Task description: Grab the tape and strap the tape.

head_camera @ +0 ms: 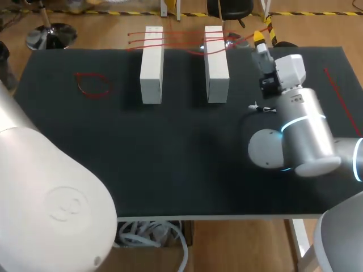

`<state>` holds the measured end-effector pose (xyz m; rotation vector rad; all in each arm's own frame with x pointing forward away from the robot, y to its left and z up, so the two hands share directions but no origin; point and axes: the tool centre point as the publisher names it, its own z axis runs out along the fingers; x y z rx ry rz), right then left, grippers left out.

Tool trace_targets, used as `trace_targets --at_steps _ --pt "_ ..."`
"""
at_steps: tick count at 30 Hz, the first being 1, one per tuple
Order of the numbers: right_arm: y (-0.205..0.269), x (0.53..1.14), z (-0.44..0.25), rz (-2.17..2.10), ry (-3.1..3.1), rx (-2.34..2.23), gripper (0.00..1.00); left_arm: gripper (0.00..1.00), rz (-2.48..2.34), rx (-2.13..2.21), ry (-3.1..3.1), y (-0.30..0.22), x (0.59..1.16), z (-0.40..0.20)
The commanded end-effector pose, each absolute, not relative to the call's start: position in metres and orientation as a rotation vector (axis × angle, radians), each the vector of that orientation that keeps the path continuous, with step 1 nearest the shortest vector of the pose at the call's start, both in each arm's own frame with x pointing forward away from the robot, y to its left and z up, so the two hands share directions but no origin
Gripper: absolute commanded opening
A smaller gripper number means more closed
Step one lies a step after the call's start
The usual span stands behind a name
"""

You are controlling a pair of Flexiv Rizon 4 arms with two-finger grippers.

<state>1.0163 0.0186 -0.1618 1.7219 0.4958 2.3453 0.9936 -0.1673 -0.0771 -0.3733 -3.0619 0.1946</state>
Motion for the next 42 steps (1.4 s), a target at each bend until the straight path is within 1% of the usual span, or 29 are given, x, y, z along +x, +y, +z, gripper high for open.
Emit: trace_targets --at_steps 1,22,36,42 --pt "0.013 1.017 -0.159 2.342 0.526 1.722 0.0 0.0 0.165 -0.39 -3.043 -0.175 0.996 -0.077" --pt "0.01 1.014 -0.143 2.258 0.808 1.495 0.0 0.0 0.16 -0.431 -3.027 -0.182 0.997 -0.078" --pt "0.006 1.013 -0.128 2.062 1.047 1.245 0.0 0.0 0.179 -0.457 -3.037 -0.184 0.997 -0.078" --pt "0.006 1.014 -0.119 1.853 1.238 1.104 0.0 0.0 0.179 -0.457 -3.037 -0.184 0.997 -0.078"
